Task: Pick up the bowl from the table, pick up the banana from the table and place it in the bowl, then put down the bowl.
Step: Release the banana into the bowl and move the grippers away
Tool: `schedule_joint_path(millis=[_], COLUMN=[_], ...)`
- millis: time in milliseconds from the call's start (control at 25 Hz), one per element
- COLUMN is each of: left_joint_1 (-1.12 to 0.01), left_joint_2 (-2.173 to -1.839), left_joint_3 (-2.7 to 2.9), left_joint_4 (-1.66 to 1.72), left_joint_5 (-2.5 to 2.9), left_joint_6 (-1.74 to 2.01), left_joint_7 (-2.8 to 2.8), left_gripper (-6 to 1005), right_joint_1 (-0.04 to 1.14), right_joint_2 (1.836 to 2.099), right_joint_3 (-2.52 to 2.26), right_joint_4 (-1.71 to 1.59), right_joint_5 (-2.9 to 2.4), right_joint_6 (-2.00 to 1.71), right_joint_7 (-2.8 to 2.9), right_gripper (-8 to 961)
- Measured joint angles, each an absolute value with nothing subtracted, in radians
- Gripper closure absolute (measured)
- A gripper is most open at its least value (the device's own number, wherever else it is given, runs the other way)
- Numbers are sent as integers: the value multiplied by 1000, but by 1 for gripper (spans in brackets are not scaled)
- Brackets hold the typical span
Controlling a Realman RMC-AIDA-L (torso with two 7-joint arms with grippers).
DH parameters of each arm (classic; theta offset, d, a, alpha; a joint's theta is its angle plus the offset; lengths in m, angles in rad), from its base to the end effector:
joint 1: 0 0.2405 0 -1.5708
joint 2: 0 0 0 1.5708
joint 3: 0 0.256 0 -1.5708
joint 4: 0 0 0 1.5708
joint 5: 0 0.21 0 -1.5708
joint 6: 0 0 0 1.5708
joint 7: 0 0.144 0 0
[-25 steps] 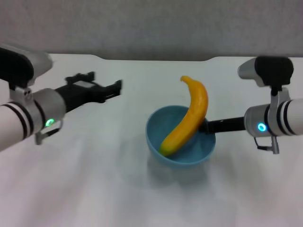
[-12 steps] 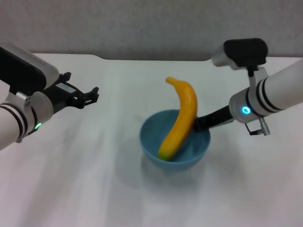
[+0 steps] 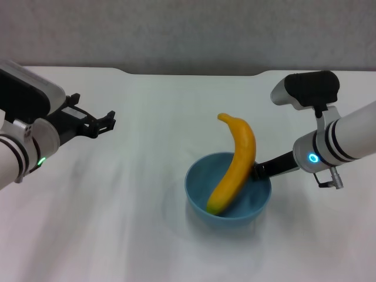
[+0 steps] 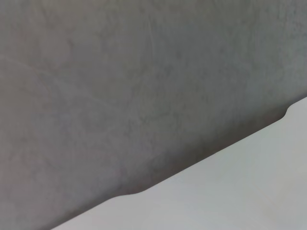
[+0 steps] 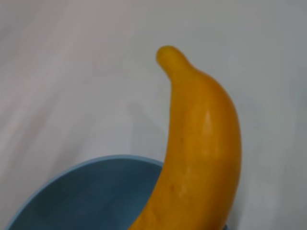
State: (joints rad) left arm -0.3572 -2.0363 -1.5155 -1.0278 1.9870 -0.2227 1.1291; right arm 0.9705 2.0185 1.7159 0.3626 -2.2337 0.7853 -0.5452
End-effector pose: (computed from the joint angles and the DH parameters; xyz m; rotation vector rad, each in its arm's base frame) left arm -0.2542 0.4058 -0.0011 -2.0026 -0.5453 -0.1702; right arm 0.2205 0.4338 -0.0710 -2.2901 1.3059 -0.1598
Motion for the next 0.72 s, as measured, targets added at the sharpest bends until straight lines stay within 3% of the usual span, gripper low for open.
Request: schedule_joint_path(millis=[360, 560, 720], left_joint_1=[-354, -354, -351], left_joint_2=[-2037, -2037, -2037], left_joint_3=[-1515, -1516, -1516], left_joint_4=[-1025, -1014, -1008], left_joint_5=[1987, 1987, 1985], left_joint_6=[-221, -221, -221], left_joint_7=[1123, 1123, 1123], left_gripper=[106, 106, 105], right_joint_1=[963, 911, 855], right_joint_2=[2020, 2023, 2022], right_joint_3=[1683, 1622, 1566], right_joint_4=[376, 463, 554], right_joint_5=[-2232, -2216, -2178], right_joint_6=[724, 698, 689], right_joint_7=[-547, -547, -547], right_gripper=[917, 850, 713])
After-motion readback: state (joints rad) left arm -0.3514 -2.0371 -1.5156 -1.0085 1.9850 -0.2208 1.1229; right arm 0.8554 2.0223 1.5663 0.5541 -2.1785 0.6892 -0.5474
